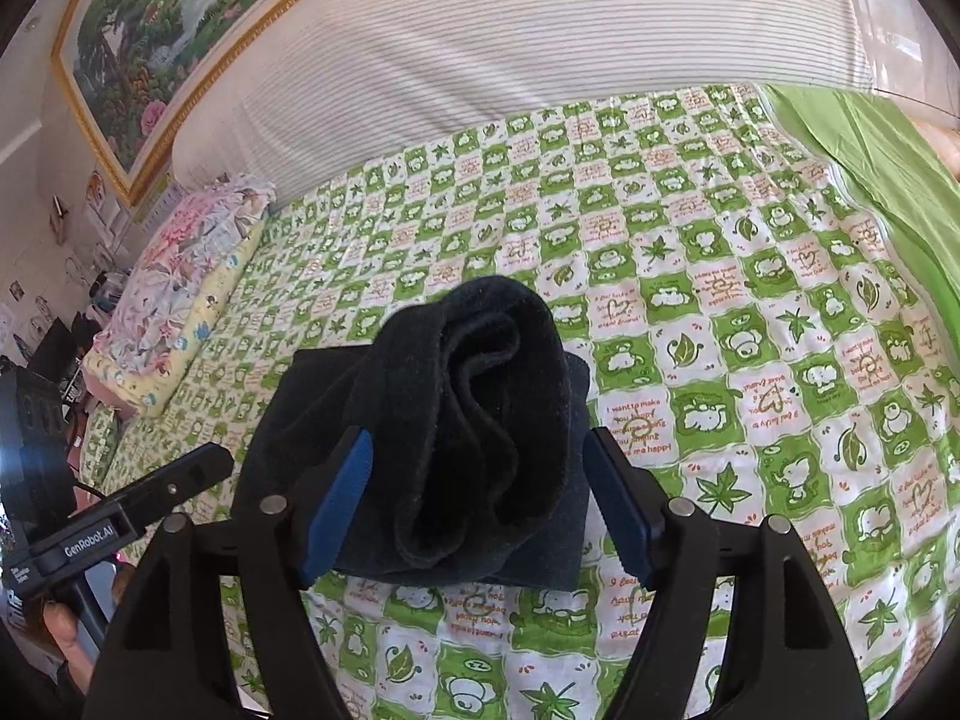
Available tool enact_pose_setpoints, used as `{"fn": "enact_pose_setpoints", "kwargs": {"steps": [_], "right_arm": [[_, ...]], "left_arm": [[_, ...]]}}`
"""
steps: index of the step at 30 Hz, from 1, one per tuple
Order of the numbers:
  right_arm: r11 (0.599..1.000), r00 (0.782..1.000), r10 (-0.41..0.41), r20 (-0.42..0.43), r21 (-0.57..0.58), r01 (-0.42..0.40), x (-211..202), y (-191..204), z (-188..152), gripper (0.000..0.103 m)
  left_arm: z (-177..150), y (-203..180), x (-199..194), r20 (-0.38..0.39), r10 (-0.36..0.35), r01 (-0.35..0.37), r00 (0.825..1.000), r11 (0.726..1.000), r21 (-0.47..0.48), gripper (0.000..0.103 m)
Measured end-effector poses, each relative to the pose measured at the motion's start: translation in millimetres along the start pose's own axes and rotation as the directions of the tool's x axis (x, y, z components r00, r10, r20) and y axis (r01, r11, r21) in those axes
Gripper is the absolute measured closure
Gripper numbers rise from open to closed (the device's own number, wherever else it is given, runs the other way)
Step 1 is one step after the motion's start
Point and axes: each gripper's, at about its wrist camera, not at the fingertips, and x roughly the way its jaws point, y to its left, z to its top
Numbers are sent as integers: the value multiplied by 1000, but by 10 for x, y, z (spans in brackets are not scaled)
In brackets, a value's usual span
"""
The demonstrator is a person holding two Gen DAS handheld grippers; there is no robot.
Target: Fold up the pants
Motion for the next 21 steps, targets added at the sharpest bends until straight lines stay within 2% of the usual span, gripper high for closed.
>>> {"fn": "enact_pose_setpoints", "kwargs": {"steps": [8,17,21], "right_arm": [[997,997,-64,-42,46,66,114,-234,-132,30],[997,998,-30,-50,76,34,226,-368,-197,29],[995,998,13,-59,102,-7,288,-437,-216,29]], "left_arm": [[-8,188,170,-35,32,-32,999,999,-18,48],[-3,333,383,-68,51,-52,996,998,-23,44],[7,364,493,-87,55,-57,995,998,-23,41]]}}
